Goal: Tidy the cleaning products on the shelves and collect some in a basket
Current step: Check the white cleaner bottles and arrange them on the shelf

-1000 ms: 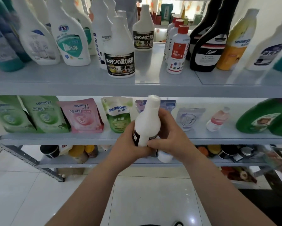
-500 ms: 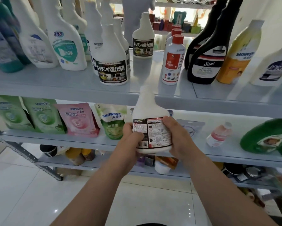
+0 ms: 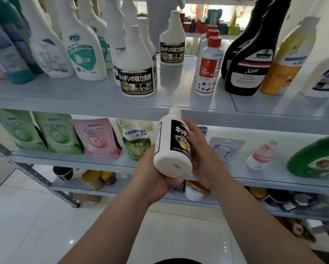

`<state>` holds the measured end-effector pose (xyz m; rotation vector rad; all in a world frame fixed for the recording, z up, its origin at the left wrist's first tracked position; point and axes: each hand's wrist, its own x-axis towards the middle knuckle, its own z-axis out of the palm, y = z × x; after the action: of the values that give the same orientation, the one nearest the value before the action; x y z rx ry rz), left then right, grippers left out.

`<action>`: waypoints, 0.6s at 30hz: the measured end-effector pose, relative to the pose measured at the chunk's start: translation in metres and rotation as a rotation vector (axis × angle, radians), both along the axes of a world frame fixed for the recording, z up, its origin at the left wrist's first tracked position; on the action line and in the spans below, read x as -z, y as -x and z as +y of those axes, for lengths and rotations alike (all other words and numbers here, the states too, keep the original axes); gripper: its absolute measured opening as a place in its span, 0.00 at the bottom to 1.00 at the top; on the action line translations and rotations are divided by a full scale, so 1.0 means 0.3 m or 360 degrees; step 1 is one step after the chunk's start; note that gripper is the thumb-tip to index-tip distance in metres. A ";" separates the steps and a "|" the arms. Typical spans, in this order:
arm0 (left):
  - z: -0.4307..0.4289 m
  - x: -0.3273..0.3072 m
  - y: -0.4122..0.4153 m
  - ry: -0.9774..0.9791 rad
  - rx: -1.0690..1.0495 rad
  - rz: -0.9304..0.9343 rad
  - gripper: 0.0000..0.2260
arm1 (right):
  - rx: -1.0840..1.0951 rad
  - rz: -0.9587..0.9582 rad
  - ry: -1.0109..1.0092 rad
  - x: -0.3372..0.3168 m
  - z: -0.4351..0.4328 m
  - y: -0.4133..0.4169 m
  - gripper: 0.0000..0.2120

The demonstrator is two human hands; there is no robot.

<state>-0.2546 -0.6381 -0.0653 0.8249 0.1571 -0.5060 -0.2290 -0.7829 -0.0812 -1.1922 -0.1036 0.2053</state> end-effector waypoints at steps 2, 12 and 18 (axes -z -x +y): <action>0.022 0.007 -0.005 -0.0134 0.0036 -0.0048 0.17 | 0.0077 -0.0053 0.0016 0.001 0.000 0.008 0.26; 0.177 0.069 -0.044 -0.0692 0.0217 -0.0754 0.43 | 0.0330 -0.0505 0.0810 -0.035 0.045 0.075 0.37; 0.181 0.086 -0.011 -0.1676 -0.0125 -0.1035 0.38 | 0.0257 -0.0383 0.0935 -0.081 0.028 0.068 0.13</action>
<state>-0.2514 -0.5840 -0.0911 1.9584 -0.1726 -0.0172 -0.2495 -0.7745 -0.0570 -1.8011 -0.1634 -0.0600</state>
